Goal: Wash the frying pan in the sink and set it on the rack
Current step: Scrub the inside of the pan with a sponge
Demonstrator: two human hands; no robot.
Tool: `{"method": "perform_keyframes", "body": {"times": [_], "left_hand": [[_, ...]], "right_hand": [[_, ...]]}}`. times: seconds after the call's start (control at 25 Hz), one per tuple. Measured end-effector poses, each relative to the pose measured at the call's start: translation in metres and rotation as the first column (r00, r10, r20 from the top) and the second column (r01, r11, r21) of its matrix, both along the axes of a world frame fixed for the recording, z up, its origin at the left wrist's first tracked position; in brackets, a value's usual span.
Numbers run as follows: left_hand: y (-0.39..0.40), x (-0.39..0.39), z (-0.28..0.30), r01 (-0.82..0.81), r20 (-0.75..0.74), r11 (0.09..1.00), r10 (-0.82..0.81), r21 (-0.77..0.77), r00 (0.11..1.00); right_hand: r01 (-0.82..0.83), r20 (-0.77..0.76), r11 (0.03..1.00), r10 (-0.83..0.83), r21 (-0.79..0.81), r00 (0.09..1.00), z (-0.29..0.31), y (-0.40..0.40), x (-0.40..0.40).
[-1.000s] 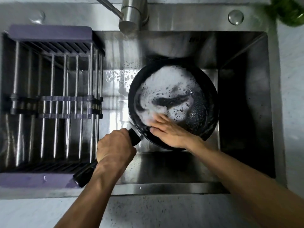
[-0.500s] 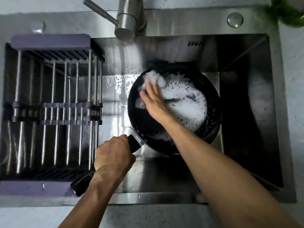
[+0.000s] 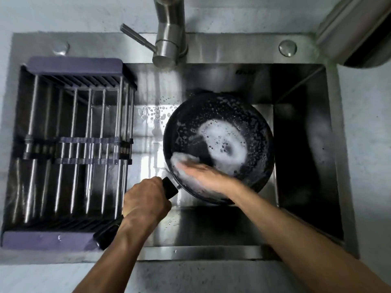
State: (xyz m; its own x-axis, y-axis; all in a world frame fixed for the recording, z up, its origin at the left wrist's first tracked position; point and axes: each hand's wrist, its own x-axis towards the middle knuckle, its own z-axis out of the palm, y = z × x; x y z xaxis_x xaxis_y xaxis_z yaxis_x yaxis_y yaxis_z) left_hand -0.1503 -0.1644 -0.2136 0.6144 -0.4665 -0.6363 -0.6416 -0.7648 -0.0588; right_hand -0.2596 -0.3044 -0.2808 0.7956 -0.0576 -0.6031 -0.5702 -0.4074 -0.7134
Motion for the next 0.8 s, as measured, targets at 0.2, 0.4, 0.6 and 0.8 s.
{"method": "perform_keyframes", "body": {"times": [0.2, 0.4, 0.6, 0.8], "left_hand": [[0.000, 0.001, 0.013, 0.024, -0.057, 0.999, -0.022, 0.036, 0.998], [-0.016, 0.017, 0.085, -0.117, -0.177, 0.947, 0.065, -0.299, 0.982], [-0.105, 0.090, 0.167, 0.276, 0.331, 0.691, -0.056, -0.668, 0.942], [-0.109, 0.107, 0.172, 0.277, 0.238, 0.847, -0.184, -0.455, 0.954]], "right_hand": [[0.192, -0.057, 0.784, -0.278, -0.590, 0.959, -0.008, -0.032, 0.023], [0.877, -0.039, 0.481, -0.876, 0.018, 0.481, 0.051, -0.043, -0.019], [0.972, -0.100, 0.152, -0.980, 0.177, 0.172, 0.116, -0.047, -0.026], [0.976, -0.156, 0.025, -0.986, 0.214, 0.059, 0.145, -0.042, -0.014]]}}
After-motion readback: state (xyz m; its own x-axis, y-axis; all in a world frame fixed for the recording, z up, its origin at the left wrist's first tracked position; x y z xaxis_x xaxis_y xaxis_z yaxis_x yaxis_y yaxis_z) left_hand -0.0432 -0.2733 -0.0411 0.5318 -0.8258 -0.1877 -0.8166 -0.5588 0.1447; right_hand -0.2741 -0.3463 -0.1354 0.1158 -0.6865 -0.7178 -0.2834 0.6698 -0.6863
